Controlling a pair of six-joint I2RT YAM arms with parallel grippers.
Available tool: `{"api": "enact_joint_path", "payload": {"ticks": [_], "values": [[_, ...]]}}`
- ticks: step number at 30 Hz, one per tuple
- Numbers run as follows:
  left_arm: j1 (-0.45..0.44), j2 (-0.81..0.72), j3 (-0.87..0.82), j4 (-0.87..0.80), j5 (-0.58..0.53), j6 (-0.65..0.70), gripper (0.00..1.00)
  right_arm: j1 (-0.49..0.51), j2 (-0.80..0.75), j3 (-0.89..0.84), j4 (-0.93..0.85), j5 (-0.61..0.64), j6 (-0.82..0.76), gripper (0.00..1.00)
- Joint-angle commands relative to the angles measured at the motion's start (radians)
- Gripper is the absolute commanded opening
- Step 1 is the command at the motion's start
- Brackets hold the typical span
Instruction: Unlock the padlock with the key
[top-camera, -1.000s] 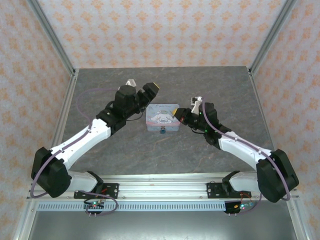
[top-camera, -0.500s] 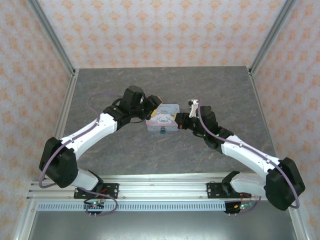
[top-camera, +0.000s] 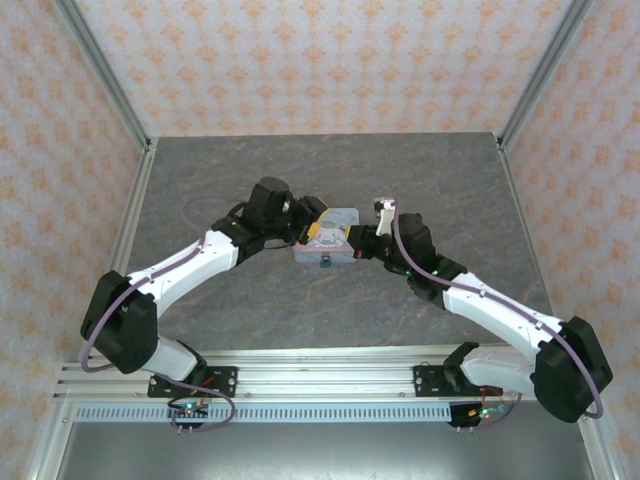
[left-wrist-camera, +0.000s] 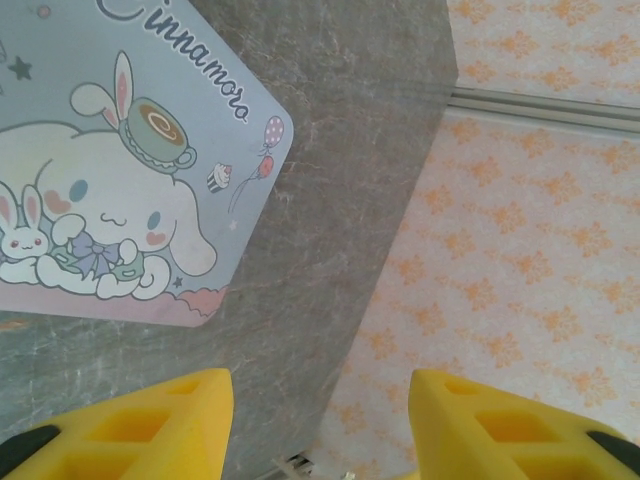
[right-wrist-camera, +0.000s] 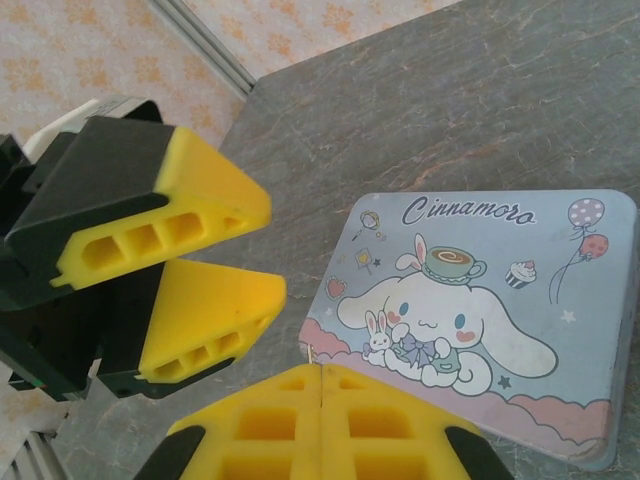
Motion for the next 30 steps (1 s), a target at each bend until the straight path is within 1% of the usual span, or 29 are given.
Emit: {"api": "enact_joint_path", "payload": {"ticks": [1,6,11,16,22,30], "values": [[-0.017,0.028,0.023,0.041,0.015,-0.046,0.51,0.026,0.013,0.055,-0.024,0.056,-0.065,0.00],[-0.036,0.066,0.052,0.050,0.022,-0.059,0.50,0.067,0.029,0.099,-0.075,0.114,-0.130,0.00],[-0.052,0.092,0.061,0.060,0.022,-0.066,0.48,0.115,0.042,0.137,-0.136,0.209,-0.214,0.00],[-0.058,0.098,0.059,0.067,0.020,-0.072,0.42,0.143,0.048,0.145,-0.165,0.284,-0.269,0.00],[-0.060,0.102,0.064,0.070,0.021,-0.075,0.34,0.149,0.048,0.147,-0.169,0.327,-0.295,0.00],[-0.066,0.115,0.070,0.077,0.025,-0.077,0.32,0.149,0.081,0.153,-0.152,0.323,-0.296,0.00]]}}
